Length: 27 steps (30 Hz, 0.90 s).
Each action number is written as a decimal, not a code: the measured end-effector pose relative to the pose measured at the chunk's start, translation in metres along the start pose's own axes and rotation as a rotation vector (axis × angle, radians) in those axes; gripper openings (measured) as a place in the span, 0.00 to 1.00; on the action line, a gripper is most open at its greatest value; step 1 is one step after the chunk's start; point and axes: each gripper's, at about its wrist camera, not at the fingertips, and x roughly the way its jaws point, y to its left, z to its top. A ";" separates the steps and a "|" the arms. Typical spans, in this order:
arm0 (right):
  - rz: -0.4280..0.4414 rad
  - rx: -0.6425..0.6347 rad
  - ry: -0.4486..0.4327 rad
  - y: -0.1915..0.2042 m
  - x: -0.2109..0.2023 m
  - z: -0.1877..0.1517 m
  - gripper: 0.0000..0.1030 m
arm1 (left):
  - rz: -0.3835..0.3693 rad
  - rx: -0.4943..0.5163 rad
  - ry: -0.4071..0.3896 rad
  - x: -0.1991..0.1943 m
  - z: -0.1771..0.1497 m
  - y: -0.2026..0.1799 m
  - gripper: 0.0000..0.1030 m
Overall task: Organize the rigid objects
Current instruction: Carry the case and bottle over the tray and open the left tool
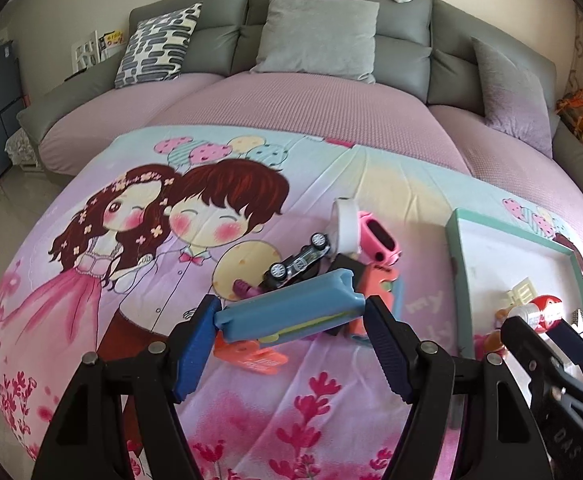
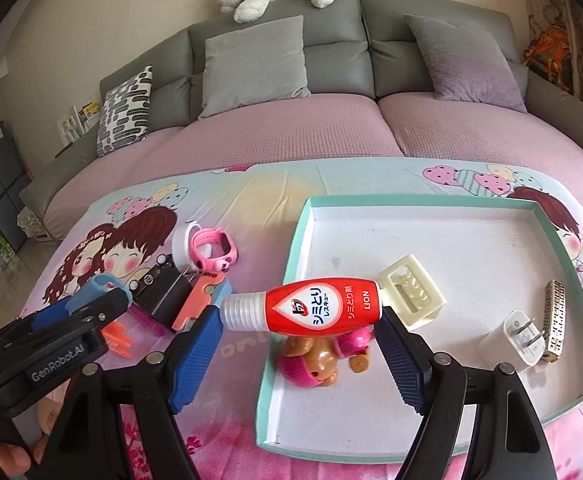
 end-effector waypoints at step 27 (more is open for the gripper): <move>-0.281 0.244 -0.074 -0.149 -0.010 0.014 0.78 | -0.172 0.308 -0.002 0.004 0.029 -0.164 0.72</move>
